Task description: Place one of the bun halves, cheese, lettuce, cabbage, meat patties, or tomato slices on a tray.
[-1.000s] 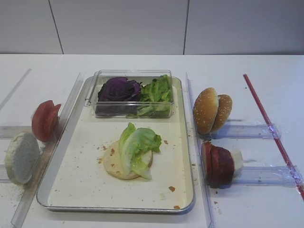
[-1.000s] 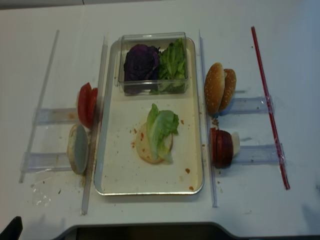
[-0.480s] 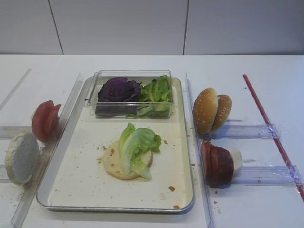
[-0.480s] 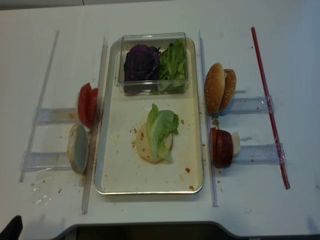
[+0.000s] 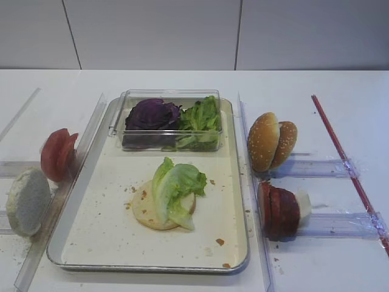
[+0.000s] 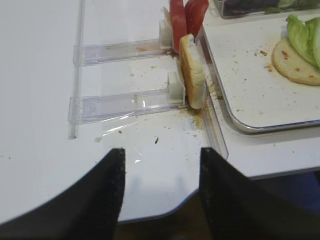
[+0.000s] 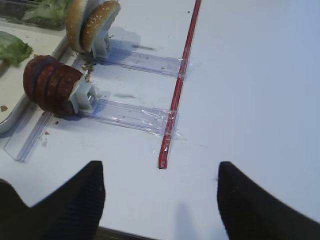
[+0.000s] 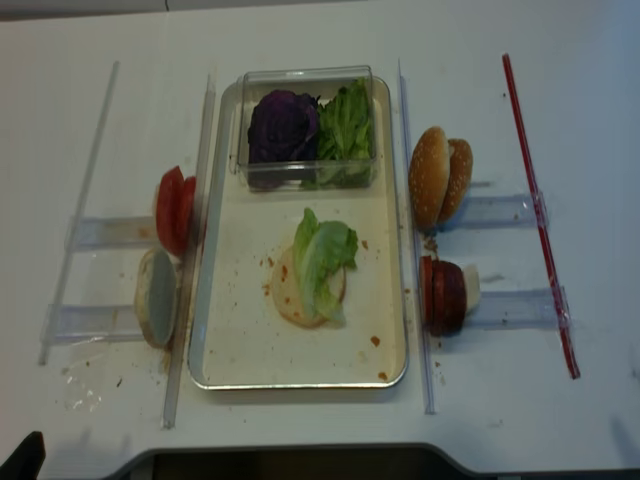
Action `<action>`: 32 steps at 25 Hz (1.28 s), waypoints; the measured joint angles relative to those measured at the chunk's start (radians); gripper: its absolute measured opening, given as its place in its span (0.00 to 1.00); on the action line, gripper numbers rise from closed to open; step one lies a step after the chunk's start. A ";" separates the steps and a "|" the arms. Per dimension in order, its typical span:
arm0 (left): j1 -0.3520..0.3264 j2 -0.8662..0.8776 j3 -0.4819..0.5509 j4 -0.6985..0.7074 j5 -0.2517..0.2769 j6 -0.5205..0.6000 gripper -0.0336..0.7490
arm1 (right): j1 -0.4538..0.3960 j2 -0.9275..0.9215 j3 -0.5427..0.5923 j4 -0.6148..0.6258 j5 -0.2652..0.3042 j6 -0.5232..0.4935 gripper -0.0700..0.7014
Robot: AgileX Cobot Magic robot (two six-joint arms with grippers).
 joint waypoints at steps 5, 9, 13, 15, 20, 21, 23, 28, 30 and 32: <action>0.000 0.000 0.000 0.000 0.000 0.000 0.47 | 0.000 0.000 0.005 -0.002 -0.009 -0.001 0.74; 0.000 0.000 0.000 0.000 0.000 0.000 0.47 | 0.000 0.000 0.005 -0.002 -0.011 -0.001 0.74; 0.000 0.000 0.000 0.000 0.000 0.000 0.47 | 0.000 0.000 0.005 -0.002 -0.011 -0.001 0.74; 0.000 0.000 0.000 0.000 0.000 0.000 0.47 | 0.000 0.000 0.005 -0.002 -0.011 -0.001 0.74; 0.000 0.000 0.000 0.000 0.000 0.000 0.47 | 0.000 0.000 0.005 -0.002 -0.011 -0.001 0.74; 0.000 0.000 0.000 0.000 0.000 0.000 0.47 | 0.000 0.000 0.005 -0.002 -0.011 -0.001 0.74; 0.000 0.000 0.000 0.000 0.000 0.000 0.47 | 0.000 0.000 0.005 -0.002 -0.011 -0.001 0.74; 0.000 0.000 0.000 0.000 0.000 0.000 0.47 | 0.000 0.000 0.005 -0.002 -0.011 -0.001 0.74; 0.000 0.000 0.000 0.000 0.000 0.000 0.47 | 0.000 0.000 0.005 -0.002 -0.011 -0.001 0.74; 0.000 0.000 0.000 0.000 0.000 0.000 0.47 | 0.000 0.000 0.005 -0.002 -0.011 -0.001 0.74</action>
